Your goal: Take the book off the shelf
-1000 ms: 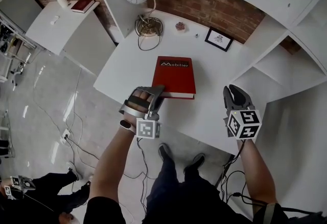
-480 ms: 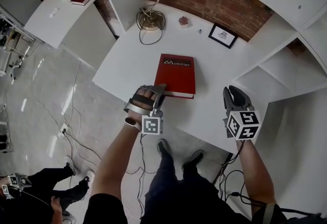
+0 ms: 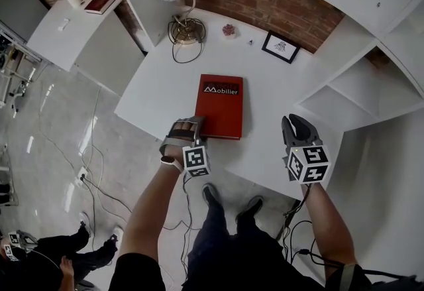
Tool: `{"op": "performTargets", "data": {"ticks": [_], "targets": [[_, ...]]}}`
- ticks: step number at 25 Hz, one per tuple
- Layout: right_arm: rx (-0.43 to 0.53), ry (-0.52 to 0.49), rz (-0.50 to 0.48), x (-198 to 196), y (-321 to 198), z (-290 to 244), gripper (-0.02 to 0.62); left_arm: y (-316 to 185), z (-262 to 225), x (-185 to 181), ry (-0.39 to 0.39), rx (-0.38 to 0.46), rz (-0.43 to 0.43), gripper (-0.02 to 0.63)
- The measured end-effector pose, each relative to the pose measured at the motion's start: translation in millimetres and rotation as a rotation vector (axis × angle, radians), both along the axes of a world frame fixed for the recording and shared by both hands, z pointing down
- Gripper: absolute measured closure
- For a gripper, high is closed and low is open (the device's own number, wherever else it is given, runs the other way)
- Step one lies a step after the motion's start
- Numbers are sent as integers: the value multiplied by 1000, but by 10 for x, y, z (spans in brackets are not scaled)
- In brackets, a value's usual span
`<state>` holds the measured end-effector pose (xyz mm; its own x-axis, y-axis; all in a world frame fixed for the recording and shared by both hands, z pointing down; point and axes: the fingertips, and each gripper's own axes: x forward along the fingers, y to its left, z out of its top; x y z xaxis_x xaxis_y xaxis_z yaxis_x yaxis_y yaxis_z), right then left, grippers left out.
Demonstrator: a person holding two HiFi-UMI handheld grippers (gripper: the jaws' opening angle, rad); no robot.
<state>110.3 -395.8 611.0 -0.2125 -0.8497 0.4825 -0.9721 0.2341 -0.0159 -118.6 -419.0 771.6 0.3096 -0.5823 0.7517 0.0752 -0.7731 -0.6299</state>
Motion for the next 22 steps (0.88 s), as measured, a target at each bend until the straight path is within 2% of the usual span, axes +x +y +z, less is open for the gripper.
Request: {"op": "performTargets", "data": {"ticks": [6,9,12,17,20,22], "targets": [[10,0,-5,43,32,-52,522,161,255,-119,-59,-244,-111,288],[25,-9,4,90,15,-159,520,171,155,-153,-33,-291,-168,289],[61,-18,12,134,-23,-352,520,143,-105,-160,19,-287,-219,290],[135,-32,5,86,-36,-750,522,158,-704,-241,182,-282,-331,290],[193,-49,9,102,-51,-1093,522,59,-1320,-151,355,-215,-376,294],[233,-66,15,107,-48,-1326,528,-20,-1824,-76,490,-139,-403,343]]}}
